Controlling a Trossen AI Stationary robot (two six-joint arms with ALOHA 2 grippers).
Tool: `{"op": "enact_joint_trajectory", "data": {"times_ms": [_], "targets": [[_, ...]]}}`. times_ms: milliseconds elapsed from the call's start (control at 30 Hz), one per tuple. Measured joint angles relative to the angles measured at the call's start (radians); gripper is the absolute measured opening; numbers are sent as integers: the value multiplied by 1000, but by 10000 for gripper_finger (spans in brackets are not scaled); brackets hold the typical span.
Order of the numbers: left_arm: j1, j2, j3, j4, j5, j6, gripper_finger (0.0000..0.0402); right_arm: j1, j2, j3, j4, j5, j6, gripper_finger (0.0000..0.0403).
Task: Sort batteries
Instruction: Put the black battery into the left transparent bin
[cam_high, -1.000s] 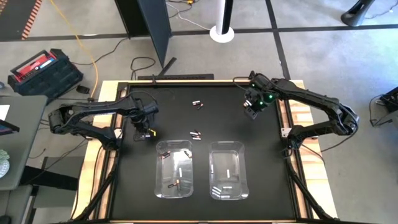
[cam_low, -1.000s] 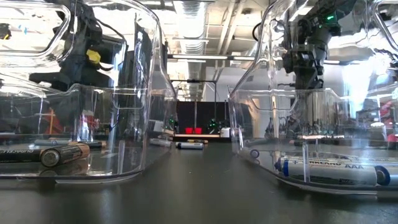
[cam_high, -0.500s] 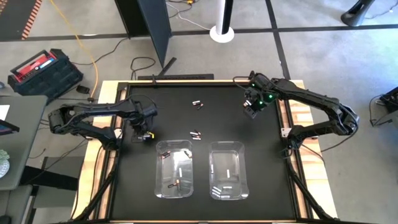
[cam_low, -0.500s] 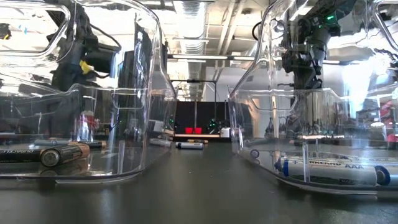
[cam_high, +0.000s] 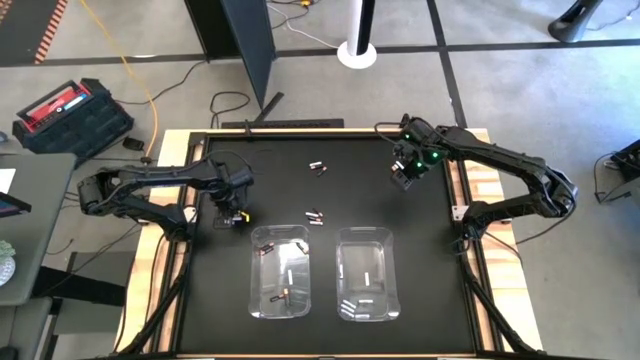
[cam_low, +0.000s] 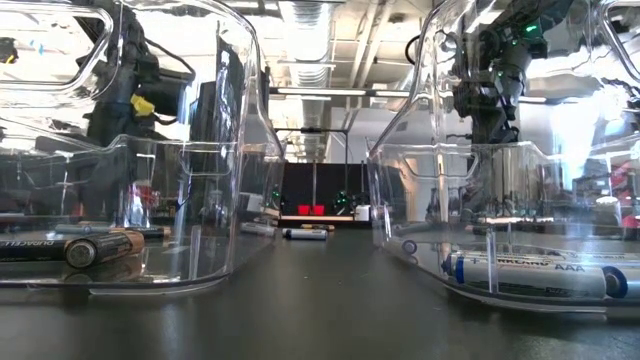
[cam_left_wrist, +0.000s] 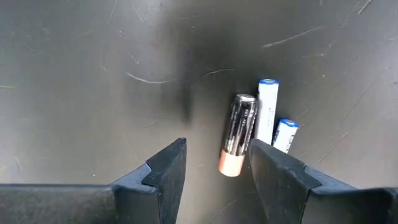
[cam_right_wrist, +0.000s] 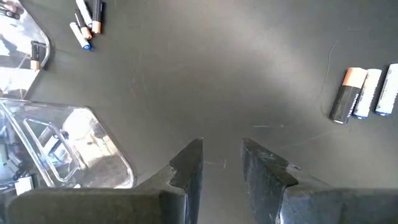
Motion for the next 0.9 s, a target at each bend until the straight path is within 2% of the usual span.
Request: {"op": "enact_joint_trajectory", "data": {"times_ms": [333, 500, 900], "targets": [[0, 0, -50, 41, -13, 0, 174, 0, 0, 0, 0, 0, 6, 127], [0, 0, -51, 49, -49, -9, 174, 0, 0, 0, 0, 0, 8, 127], [23, 0, -51, 117, -55, -11, 170, 0, 0, 0, 3, 0, 10, 127]]}}
